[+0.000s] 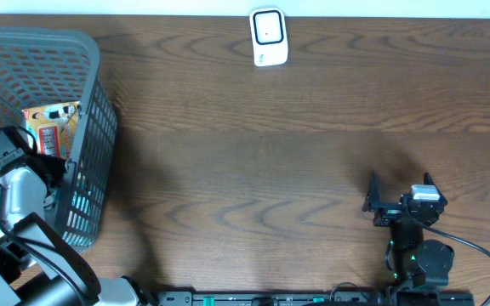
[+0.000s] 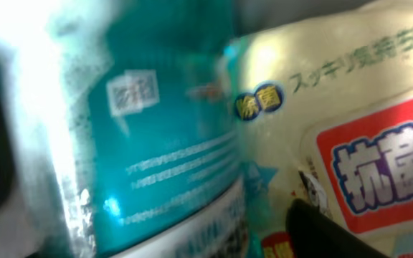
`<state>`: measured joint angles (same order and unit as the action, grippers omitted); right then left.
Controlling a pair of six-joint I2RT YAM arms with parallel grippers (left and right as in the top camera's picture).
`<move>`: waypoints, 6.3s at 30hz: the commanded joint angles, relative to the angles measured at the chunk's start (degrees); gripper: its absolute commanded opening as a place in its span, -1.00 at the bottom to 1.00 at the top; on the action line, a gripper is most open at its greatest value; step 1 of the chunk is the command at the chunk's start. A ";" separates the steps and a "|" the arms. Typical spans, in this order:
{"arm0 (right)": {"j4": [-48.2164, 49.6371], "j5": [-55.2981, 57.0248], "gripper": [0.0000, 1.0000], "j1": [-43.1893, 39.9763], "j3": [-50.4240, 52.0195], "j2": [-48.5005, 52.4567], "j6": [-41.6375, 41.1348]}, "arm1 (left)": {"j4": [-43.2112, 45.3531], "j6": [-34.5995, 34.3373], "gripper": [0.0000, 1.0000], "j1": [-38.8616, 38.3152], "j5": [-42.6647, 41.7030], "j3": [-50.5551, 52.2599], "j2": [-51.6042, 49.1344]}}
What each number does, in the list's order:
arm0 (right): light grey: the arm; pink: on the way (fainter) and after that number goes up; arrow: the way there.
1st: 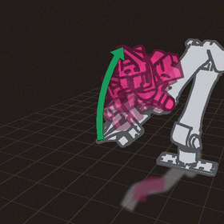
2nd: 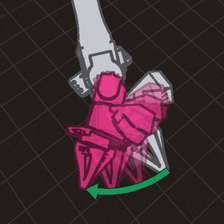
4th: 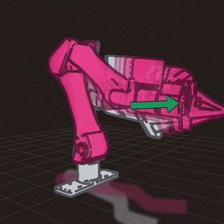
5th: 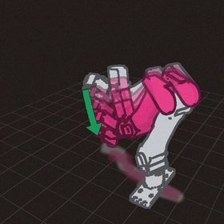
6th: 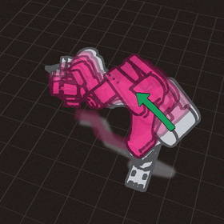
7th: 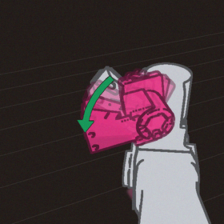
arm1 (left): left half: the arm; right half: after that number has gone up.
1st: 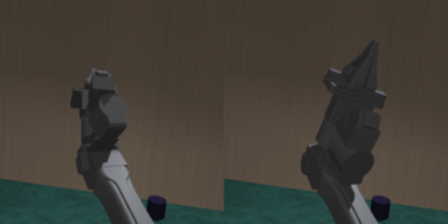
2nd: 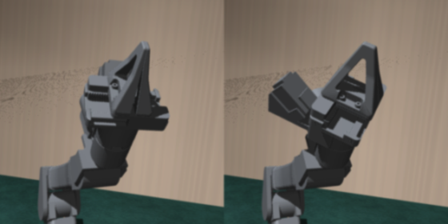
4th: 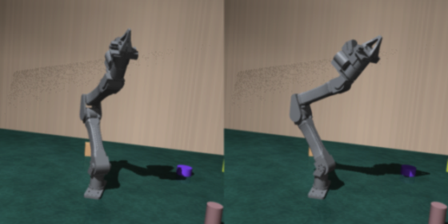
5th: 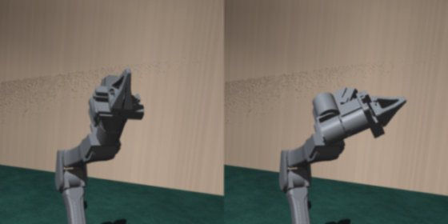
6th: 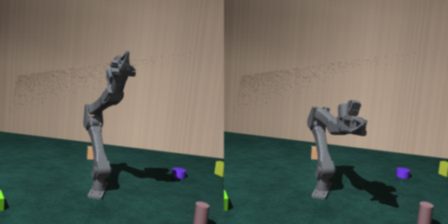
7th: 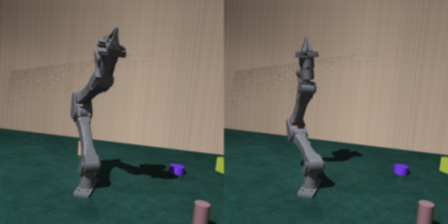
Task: Scan the item barcode
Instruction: 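Grasp the teal Listerine bottle with the left gripper and lift it, then carry the bottle to the table center and set it upright, then return the left gripper into the basket and grasp the wipes pack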
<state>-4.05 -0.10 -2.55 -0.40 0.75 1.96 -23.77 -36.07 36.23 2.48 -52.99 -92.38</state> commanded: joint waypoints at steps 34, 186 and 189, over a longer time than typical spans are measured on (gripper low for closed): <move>-0.22 0.63 0.98 -0.15 0.09 0.02 0.46 | 5.22 0.44 -0.59 -0.02 3.98 -1.51 5.62; -0.22 0.63 0.99 -0.04 0.09 0.02 0.46 | -49.86 -21.49 0.96 -4.96 -5.66 -32.87 -11.30; -0.22 0.63 0.99 -0.02 0.09 0.02 0.46 | -49.96 -21.55 0.96 -4.96 -4.72 -32.46 -14.27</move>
<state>-4.05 0.01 -2.55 -0.40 0.75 1.96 -73.23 -55.90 31.09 -4.40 -85.95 -103.96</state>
